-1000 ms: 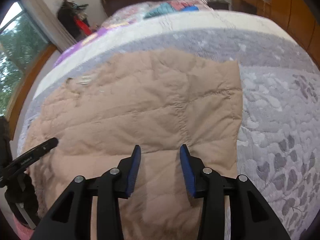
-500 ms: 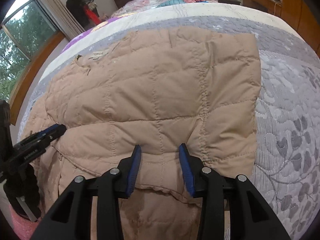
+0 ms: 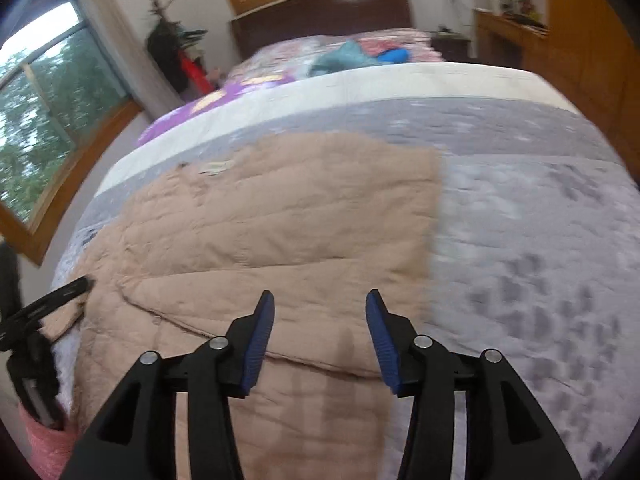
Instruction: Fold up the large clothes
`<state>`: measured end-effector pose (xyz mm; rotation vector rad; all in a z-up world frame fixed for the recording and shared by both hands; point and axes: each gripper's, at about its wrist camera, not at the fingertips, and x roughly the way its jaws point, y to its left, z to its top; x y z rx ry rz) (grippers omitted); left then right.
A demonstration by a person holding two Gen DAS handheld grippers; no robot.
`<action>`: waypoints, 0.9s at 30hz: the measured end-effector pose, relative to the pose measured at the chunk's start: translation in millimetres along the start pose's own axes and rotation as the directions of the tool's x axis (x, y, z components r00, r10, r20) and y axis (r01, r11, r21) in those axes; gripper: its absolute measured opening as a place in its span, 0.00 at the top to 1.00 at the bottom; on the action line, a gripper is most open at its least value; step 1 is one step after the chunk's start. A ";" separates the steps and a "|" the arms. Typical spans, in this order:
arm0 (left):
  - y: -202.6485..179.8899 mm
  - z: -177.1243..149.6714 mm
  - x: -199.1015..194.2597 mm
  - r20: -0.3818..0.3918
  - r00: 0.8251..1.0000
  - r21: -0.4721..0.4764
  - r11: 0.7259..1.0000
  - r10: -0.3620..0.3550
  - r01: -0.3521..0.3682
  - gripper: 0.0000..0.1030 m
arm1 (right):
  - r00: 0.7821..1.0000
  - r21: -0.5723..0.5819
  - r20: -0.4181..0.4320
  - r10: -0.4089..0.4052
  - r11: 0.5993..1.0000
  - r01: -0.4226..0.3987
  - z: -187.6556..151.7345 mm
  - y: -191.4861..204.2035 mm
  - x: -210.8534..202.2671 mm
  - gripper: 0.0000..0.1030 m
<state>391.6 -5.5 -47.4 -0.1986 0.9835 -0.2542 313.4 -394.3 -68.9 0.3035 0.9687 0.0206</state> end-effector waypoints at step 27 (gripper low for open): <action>362.9 -90.9 -119.0 0.056 0.916 -0.751 0.621 0.397 -0.224 0.60 | 0.992 0.090 -0.062 -0.109 0.989 0.114 -23.5 -67.9 17.4 0.53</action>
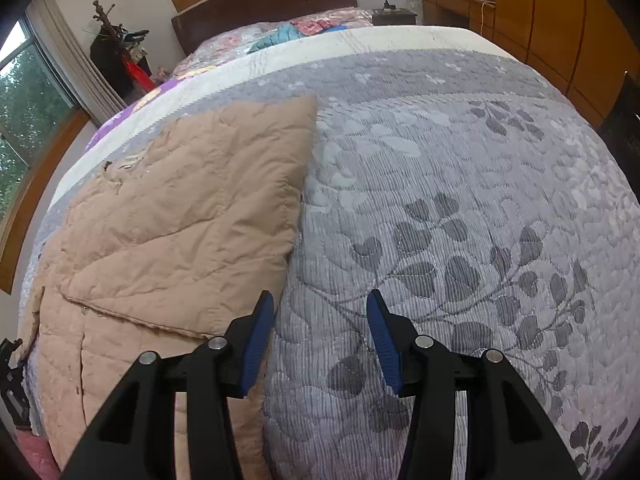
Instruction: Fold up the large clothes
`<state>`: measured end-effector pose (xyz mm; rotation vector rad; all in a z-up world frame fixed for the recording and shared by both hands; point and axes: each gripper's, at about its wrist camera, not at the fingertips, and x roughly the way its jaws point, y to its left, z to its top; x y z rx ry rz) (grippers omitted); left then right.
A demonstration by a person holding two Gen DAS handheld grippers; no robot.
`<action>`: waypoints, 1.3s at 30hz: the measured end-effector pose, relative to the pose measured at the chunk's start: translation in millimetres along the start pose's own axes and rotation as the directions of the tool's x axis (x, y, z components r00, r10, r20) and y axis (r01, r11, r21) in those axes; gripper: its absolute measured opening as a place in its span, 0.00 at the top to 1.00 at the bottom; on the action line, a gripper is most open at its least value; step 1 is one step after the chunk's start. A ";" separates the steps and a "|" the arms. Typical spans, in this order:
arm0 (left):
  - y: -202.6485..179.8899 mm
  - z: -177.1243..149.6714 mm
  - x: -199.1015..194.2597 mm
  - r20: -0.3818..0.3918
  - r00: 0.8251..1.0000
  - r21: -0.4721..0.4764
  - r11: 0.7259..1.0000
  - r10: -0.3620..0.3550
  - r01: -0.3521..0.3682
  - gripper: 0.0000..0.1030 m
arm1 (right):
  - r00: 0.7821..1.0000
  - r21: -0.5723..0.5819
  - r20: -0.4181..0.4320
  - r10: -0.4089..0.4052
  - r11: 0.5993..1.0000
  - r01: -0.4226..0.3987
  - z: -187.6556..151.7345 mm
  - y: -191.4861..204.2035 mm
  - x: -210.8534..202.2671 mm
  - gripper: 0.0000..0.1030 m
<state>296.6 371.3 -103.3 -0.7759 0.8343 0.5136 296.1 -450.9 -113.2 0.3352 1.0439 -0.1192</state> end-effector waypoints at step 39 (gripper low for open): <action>-322.7 -195.4 -58.9 -0.159 0.925 0.641 0.677 -0.345 0.363 0.97 | 0.999 -0.087 -0.050 -0.016 0.996 0.012 -9.4 54.5 6.5 0.53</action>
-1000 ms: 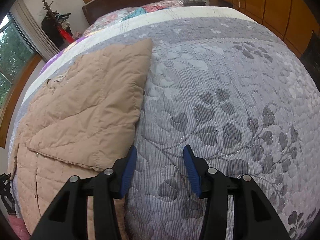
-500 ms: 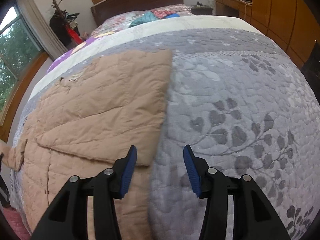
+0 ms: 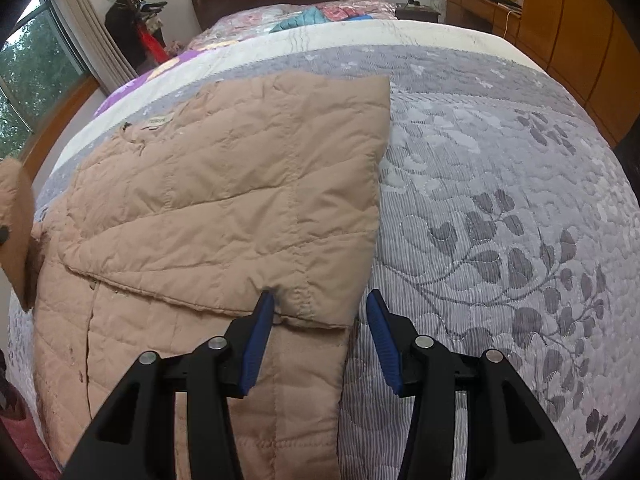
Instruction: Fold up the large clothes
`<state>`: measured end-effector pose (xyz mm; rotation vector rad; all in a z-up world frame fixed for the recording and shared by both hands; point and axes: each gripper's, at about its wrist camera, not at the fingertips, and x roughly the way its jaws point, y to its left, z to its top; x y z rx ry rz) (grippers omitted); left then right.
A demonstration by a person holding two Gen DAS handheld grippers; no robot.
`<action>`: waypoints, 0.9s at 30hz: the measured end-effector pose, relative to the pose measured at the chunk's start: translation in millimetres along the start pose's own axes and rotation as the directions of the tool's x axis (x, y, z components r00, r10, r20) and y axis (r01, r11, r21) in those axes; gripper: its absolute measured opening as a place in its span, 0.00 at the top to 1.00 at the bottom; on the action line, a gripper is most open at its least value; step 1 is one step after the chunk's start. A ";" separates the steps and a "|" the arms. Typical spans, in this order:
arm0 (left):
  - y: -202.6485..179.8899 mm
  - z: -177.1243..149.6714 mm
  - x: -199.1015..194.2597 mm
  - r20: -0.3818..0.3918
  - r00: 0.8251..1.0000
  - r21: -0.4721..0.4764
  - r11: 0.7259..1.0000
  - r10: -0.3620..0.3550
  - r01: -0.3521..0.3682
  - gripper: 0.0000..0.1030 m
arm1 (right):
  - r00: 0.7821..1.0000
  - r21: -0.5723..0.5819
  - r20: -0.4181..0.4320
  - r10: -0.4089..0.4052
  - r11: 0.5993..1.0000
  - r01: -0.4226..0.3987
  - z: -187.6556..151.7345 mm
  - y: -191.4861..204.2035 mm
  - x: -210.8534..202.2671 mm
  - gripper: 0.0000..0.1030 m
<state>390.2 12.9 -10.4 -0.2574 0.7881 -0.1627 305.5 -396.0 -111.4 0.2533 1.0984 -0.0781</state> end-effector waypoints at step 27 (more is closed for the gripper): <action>-76.5 -46.8 39.6 -0.263 0.934 0.144 0.947 -0.243 0.287 0.53 | 1.000 -0.034 0.028 -0.009 0.999 0.010 -0.4 11.0 -10.0 0.53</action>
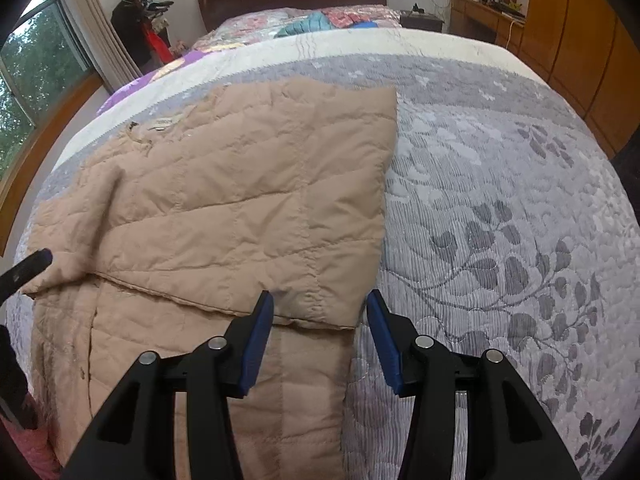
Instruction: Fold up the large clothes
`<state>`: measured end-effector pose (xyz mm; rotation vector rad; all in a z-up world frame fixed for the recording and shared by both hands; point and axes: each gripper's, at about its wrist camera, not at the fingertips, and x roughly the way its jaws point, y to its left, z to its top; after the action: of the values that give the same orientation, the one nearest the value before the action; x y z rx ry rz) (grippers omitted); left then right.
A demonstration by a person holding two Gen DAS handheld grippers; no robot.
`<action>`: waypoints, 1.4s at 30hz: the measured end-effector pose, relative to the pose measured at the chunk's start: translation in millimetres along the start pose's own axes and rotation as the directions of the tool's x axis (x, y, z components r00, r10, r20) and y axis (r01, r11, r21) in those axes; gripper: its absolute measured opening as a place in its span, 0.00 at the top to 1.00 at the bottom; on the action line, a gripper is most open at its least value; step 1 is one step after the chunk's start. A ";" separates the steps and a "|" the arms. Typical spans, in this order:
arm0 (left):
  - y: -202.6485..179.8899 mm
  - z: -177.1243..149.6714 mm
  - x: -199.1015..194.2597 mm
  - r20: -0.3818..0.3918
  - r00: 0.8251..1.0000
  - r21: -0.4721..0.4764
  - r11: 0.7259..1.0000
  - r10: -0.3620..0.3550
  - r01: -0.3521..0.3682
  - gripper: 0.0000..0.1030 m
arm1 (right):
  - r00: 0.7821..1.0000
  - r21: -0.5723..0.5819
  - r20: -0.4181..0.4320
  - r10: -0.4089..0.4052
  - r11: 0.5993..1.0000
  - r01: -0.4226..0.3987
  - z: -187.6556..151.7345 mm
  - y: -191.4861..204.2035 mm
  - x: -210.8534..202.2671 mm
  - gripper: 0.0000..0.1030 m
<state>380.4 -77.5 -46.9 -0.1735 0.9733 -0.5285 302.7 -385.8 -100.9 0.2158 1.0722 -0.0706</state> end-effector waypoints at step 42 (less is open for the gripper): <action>115.0 21.4 -66.8 0.090 0.952 -0.168 0.946 0.294 -0.276 0.55 | 0.934 -0.163 -0.091 0.346 0.920 -0.357 74.7 164.4 3.3 0.93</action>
<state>408.2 52.9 -28.0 -0.1945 0.9079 -0.1749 395.3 -240.8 -46.2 0.2480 1.0783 0.3575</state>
